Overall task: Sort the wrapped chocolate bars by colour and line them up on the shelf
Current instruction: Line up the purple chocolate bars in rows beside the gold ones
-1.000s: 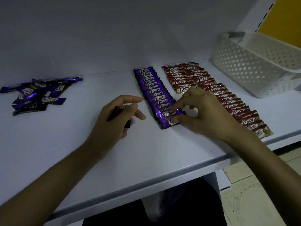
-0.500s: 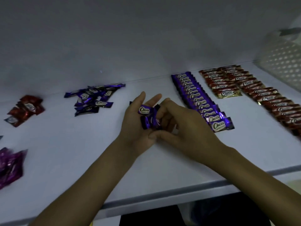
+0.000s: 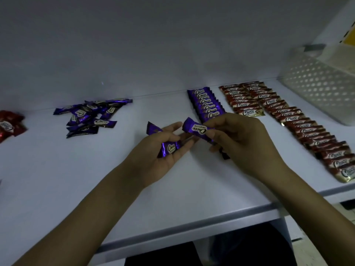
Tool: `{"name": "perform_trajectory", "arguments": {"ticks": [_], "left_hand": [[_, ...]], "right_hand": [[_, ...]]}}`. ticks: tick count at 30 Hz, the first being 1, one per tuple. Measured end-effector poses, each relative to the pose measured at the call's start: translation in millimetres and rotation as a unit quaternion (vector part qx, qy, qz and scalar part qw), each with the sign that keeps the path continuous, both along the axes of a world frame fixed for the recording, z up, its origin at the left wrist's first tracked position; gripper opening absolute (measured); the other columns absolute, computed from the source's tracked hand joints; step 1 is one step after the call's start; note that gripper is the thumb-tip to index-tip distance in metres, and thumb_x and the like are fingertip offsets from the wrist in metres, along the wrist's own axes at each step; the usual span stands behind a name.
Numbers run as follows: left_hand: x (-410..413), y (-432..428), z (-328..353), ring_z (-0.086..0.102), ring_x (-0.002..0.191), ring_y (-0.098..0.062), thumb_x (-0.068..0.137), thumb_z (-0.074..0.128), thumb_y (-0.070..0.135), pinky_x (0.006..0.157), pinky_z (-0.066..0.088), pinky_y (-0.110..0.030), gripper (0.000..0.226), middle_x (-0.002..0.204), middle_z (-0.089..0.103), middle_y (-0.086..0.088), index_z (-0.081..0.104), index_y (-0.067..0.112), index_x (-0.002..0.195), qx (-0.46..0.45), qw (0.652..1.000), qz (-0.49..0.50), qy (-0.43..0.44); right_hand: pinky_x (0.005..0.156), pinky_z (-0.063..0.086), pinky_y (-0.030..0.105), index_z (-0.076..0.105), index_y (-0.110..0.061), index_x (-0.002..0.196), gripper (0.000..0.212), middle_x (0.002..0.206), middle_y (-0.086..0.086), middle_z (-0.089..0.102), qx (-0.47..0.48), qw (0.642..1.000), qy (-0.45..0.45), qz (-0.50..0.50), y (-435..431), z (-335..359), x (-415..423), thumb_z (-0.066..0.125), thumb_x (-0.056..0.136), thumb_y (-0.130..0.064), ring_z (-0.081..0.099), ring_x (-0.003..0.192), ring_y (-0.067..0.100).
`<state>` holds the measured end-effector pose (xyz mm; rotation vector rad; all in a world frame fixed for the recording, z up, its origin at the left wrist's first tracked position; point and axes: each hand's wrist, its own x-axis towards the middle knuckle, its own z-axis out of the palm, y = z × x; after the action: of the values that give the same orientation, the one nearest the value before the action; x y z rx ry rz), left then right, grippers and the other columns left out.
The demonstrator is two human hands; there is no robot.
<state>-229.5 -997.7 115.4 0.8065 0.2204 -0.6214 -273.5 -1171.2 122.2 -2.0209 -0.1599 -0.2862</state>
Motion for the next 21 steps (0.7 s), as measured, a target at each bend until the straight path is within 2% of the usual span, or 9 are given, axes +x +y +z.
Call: {"name": "perform_trajectory", "arguments": {"ticks": [4, 5, 7, 10, 14, 17, 19, 21], "left_hand": [[-1, -2, -1, 0.070, 0.090, -0.023, 0.094, 0.042, -0.001, 0.073, 0.059, -0.028, 0.029, 0.095, 0.073, -0.018, 0.059, 0.002, 0.117, 0.034, 0.999, 0.005, -0.021], [-2, -3, -1, 0.070, 0.087, -0.021, 0.095, 0.043, 0.001, 0.069, 0.060, -0.025, 0.027, 0.095, 0.073, -0.017, 0.061, 0.003, 0.115, 0.044, 0.999, 0.002, -0.028], [-2, -4, -3, 0.069, 0.087, -0.021, 0.094, 0.045, 0.003, 0.063, 0.059, -0.025, 0.023, 0.100, 0.069, -0.018, 0.063, 0.006, 0.109, 0.063, 0.997, 0.005, -0.043], [-2, -6, -4, 0.070, 0.085, -0.021, 0.094, 0.046, 0.002, 0.060, 0.057, -0.025, 0.021, 0.101, 0.067, -0.018, 0.064, 0.007, 0.104, 0.077, 0.995, 0.012, -0.066], [-4, -8, -3, 0.073, 0.077, -0.020, 0.095, 0.045, 0.002, 0.062, 0.059, -0.027, 0.021, 0.087, 0.073, -0.015, 0.063, 0.006, 0.103, 0.080, 0.993, 0.001, -0.087], [-4, -8, -5, 0.072, 0.077, -0.019, 0.096, 0.045, 0.004, 0.064, 0.059, -0.026, 0.022, 0.088, 0.074, -0.011, 0.065, 0.011, 0.103, 0.119, 0.985, -0.021, -0.119], [-4, -7, -5, 0.072, 0.077, -0.018, 0.096, 0.046, 0.005, 0.061, 0.057, -0.024, 0.022, 0.089, 0.075, -0.009, 0.066, 0.013, 0.102, 0.137, 0.982, -0.027, -0.128], [-4, -7, -6, 0.072, 0.076, -0.018, 0.096, 0.046, 0.005, 0.059, 0.056, -0.023, 0.022, 0.090, 0.075, -0.009, 0.066, 0.013, 0.100, 0.138, 0.982, -0.024, -0.128]], "right_hand": [[0.066, 0.043, 0.006, 0.071, -0.022, 0.095, 0.015, 0.089, -0.018, 0.057, -0.099, 0.993, -0.058, -0.021, -11, -3, -10, 0.068, 0.081, -0.024, 0.056, 0.079, 0.000], [0.066, 0.043, 0.006, 0.071, -0.023, 0.097, 0.018, 0.088, -0.018, 0.057, -0.097, 0.993, -0.064, -0.020, -12, -2, -13, 0.066, 0.080, -0.028, 0.055, 0.081, 0.000], [0.060, 0.045, 0.009, 0.072, -0.020, 0.098, 0.021, 0.084, -0.016, 0.062, -0.050, 0.997, -0.060, -0.013, -13, 0, -19, 0.065, 0.080, -0.029, 0.058, 0.076, 0.003], [0.049, 0.045, 0.012, 0.072, -0.013, 0.099, 0.015, 0.072, -0.003, 0.068, 0.035, 0.999, -0.038, 0.000, -13, 1, -27, 0.065, 0.085, -0.014, 0.061, 0.056, 0.007], [0.066, 0.054, 0.021, 0.067, -0.009, 0.097, 0.012, 0.084, 0.005, 0.072, 0.084, 0.996, -0.011, 0.022, -11, -1, -28, 0.061, 0.088, -0.004, 0.070, 0.072, 0.012], [0.063, 0.052, 0.020, 0.063, -0.012, 0.086, 0.007, 0.080, 0.006, 0.068, 0.094, 0.995, -0.013, 0.015, -5, -3, -25, 0.067, 0.084, -0.007, 0.067, 0.071, 0.015], [0.061, 0.050, 0.019, 0.058, -0.015, 0.083, 0.017, 0.076, 0.007, 0.062, 0.125, 0.992, -0.003, 0.002, -2, -4, -23, 0.070, 0.081, -0.003, 0.063, 0.069, 0.017], [0.061, 0.050, 0.017, 0.055, -0.017, 0.085, 0.023, 0.069, -0.001, 0.059, 0.169, 0.985, 0.021, 0.000, 0, -4, -22, 0.069, 0.079, 0.001, 0.062, 0.068, 0.013]]}}
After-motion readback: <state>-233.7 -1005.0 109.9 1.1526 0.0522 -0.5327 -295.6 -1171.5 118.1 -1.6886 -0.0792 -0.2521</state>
